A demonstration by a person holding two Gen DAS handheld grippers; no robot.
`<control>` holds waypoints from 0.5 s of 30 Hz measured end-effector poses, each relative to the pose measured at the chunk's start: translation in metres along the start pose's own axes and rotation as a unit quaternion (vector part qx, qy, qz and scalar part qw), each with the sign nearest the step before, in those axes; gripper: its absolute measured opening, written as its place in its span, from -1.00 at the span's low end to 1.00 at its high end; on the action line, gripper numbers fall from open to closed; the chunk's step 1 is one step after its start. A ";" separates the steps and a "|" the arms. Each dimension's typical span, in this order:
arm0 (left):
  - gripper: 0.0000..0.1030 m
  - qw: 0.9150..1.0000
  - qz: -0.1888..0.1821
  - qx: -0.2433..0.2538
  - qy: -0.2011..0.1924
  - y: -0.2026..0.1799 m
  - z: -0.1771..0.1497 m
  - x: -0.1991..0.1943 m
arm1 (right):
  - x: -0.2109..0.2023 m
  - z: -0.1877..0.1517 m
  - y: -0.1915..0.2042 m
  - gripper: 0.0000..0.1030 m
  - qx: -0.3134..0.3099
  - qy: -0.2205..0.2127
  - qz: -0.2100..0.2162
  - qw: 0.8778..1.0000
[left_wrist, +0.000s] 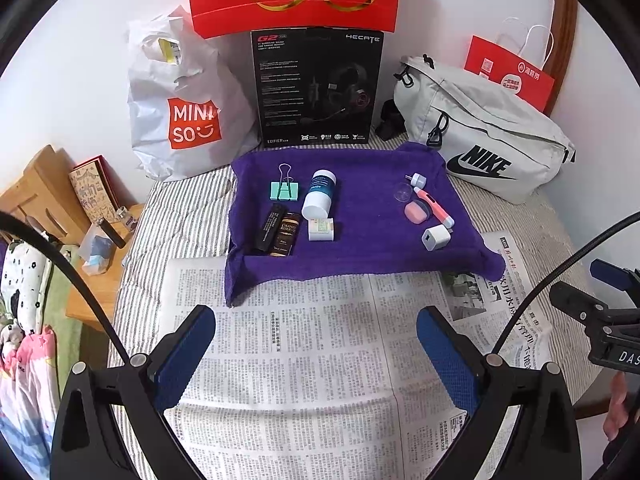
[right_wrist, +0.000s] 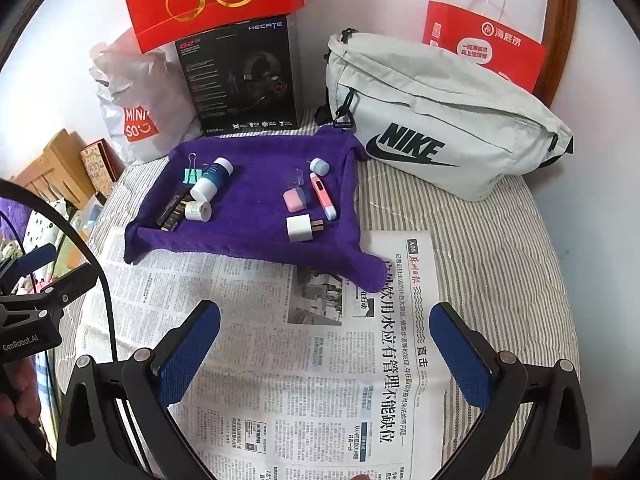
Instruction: Organize rigid objects
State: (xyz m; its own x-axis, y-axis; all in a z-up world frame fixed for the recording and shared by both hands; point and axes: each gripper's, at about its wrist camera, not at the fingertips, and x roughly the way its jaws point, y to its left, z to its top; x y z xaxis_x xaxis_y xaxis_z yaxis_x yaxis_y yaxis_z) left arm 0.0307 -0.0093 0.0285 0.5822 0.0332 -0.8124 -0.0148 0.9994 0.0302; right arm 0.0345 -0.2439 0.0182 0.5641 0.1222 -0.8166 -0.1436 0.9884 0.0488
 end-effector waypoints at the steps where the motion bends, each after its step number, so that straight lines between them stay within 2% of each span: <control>1: 0.97 1.000 0.000 0.001 0.000 0.000 0.000 0.000 | 0.000 0.000 0.000 1.00 0.000 0.000 0.000 1.000; 15: 0.98 1.000 0.004 0.008 0.003 0.001 0.002 0.001 | -0.001 0.000 0.000 1.00 -0.001 0.000 0.000 1.000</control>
State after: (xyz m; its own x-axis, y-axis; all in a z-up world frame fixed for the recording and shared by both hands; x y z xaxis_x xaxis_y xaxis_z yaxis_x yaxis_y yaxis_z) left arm 0.0331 -0.0080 0.0288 0.5772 0.0413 -0.8156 -0.0070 0.9989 0.0456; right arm 0.0341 -0.2440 0.0186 0.5644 0.1230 -0.8163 -0.1453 0.9882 0.0485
